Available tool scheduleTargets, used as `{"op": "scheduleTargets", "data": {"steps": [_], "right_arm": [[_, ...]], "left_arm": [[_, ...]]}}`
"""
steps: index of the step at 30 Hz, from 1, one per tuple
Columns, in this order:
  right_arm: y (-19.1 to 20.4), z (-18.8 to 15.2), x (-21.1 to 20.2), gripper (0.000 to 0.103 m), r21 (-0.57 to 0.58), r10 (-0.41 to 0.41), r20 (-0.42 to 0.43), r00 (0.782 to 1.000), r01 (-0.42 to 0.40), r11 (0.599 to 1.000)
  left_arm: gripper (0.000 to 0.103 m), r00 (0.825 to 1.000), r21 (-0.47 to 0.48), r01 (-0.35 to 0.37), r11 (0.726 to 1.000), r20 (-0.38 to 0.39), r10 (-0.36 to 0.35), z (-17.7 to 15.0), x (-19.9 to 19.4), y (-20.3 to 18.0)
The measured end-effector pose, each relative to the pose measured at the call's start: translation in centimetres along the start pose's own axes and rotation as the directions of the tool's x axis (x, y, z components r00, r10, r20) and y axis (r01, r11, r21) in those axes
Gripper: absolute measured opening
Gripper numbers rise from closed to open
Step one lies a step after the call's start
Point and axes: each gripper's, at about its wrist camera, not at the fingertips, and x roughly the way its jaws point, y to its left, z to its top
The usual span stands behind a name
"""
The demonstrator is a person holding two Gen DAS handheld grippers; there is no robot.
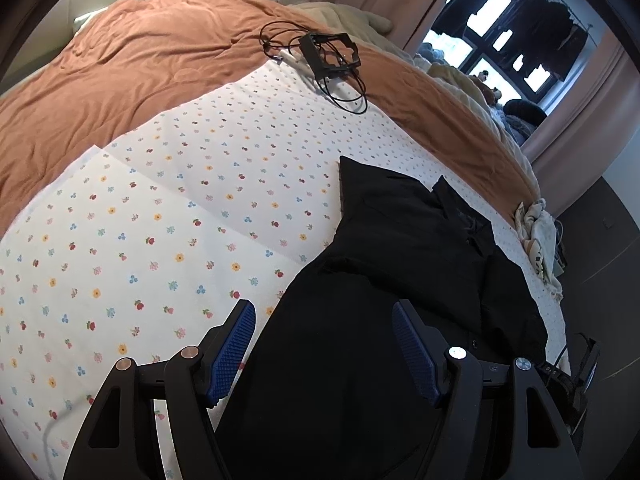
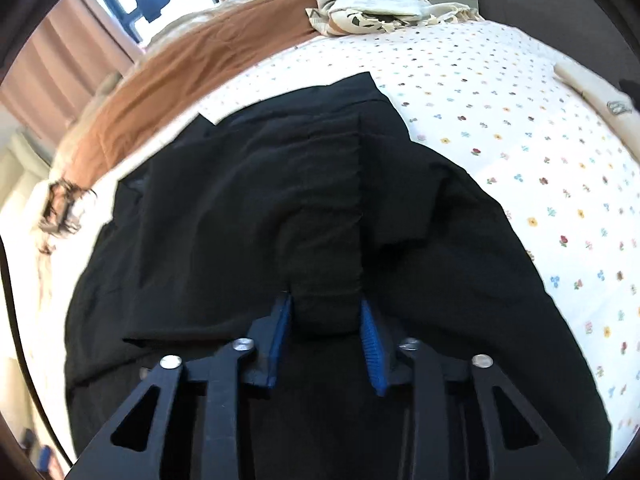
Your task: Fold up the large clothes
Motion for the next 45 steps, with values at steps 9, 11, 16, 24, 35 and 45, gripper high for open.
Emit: {"op": "scheduleTargets", "data": {"steps": [9,11,16,24,35,45], "right_arm": [[4.0,1.5,-8.1,0.027,-0.085,0.168,0.197,0.966,-0.154,0.984],[5.1,1.2,-9.8,0.027,-0.113,0.203,0.227,0.952,-0.181,0.977],[7.5,0.4,-12.9,0.027,-0.166,0.286,0.264,0.921,-0.249,0.954],[12.5,-1.4,-11.3,0.027,-0.231,0.314,0.23,0.921,-0.262,0.937],[17.9,-3.9,-6.1,0.034,-0.275,0.489,0.062,0.87,-0.456,0.846],[16.0,-4.6,-5.9,0.036,-0.237,0.448,0.015,0.894,-0.432,0.87]], "left_arm": [[0.072,1.0,-0.042,-0.004,0.999,0.02,0.005,0.7,-0.1,0.7],[0.072,1.0,-0.047,-0.001,0.999,0.025,0.002,0.7,-0.4,0.8],[0.072,0.999,-0.051,0.001,0.999,0.041,0.001,0.7,-1.4,1.6],[0.072,0.999,-0.07,-0.013,0.997,0.051,0.017,0.8,-2.4,4.0],[0.072,0.996,-0.074,-0.081,0.994,0.041,0.084,1.6,-1.8,7.4],[0.072,0.997,-0.047,-0.065,0.997,0.041,0.067,1.1,-2.1,5.3]]}}
